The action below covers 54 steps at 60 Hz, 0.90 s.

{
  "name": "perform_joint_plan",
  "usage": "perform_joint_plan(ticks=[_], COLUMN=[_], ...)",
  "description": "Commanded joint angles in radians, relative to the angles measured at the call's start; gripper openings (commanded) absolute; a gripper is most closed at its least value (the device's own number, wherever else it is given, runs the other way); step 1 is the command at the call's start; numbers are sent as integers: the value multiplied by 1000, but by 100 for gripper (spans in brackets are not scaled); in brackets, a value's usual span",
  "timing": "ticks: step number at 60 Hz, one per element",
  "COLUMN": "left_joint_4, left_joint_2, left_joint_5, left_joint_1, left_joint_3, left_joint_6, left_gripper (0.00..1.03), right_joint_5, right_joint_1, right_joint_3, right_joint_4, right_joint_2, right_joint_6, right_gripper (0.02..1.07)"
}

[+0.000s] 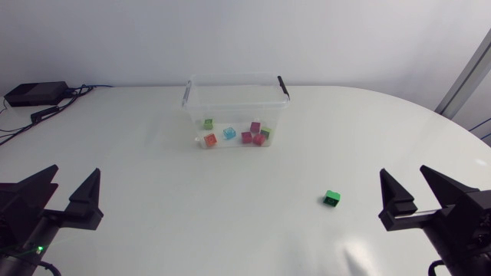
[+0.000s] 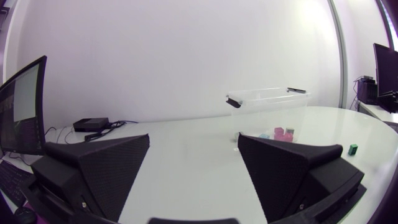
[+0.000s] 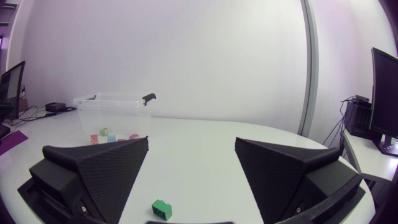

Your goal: Place the duplo bricks in the container

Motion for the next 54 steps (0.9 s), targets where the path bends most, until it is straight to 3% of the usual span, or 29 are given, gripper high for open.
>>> perform_joint_plan(ticks=[1, 28, 43, 54], left_joint_4=[12, 11, 9, -164], left_joint_2=[-10, 44, 379, 577], left_joint_5=[6, 8, 8, 14], left_joint_1=[-5, 4, -4, -7], left_joint_3=[-19, 5, 188, 396], left_joint_6=[15, 35, 24, -19], left_gripper=[99, 99, 99, 99], right_joint_5=[4, -6, -27, -76], right_joint_1=[8, 10, 13, 23], right_joint_3=[-17, 29, 161, 325], right_joint_4=[-11, -50, -175, -295], right_joint_2=[-5, 72, 156, 360], right_joint_6=[-29, -53, -72, -69], right_gripper=[103, 103, 103, 103])
